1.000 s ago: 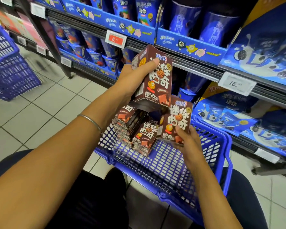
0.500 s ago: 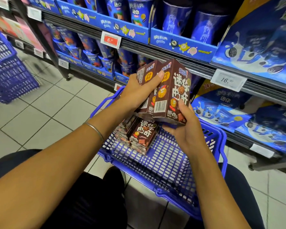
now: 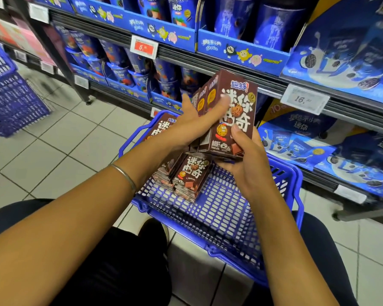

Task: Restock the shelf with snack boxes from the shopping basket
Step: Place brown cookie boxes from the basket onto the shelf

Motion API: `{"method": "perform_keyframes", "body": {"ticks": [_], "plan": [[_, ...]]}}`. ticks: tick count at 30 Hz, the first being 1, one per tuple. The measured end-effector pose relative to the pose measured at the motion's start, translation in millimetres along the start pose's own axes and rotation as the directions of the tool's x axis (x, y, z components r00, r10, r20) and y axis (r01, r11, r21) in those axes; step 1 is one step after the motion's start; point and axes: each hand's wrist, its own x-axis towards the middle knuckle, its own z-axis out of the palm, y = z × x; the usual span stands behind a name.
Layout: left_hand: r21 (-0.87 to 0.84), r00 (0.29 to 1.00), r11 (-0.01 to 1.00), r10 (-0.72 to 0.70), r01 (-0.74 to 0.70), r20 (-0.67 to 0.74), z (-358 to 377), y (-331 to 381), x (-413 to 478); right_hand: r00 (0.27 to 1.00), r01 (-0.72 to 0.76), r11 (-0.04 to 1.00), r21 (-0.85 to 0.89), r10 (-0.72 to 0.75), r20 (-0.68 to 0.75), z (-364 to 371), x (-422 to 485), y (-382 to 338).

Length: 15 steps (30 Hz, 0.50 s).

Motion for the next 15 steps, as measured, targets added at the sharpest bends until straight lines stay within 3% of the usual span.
{"method": "perform_keyframes", "body": {"ticks": [3,6,9,11,15], "plan": [[-0.208,1.000,0.978,-0.002,0.008,0.028,-5.0,-0.9,3.5,0.998,0.037,0.985,-0.166,-0.029,0.052,4.9,-1.9,-4.2],[-0.187,0.997,0.982,0.029,-0.041,-0.069,-11.8,10.0,9.7,0.996,0.003,0.993,-0.122,0.007,0.084,0.0,2.2,-4.6],[-0.287,0.999,0.957,0.036,-0.039,-0.017,-17.7,9.7,8.3,0.988,-0.085,0.996,0.000,0.084,-0.133,-9.6,20.3,20.3],[-0.287,0.999,0.957,0.035,-0.038,-0.017,-23.7,6.4,-0.4,0.934,-0.221,0.967,-0.130,0.171,-0.315,-13.9,36.1,53.4],[-0.330,0.997,0.942,0.041,-0.060,-0.064,-21.7,9.1,3.8,0.864,-0.490,0.797,-0.352,0.391,-0.317,-13.6,62.8,129.9]]}}
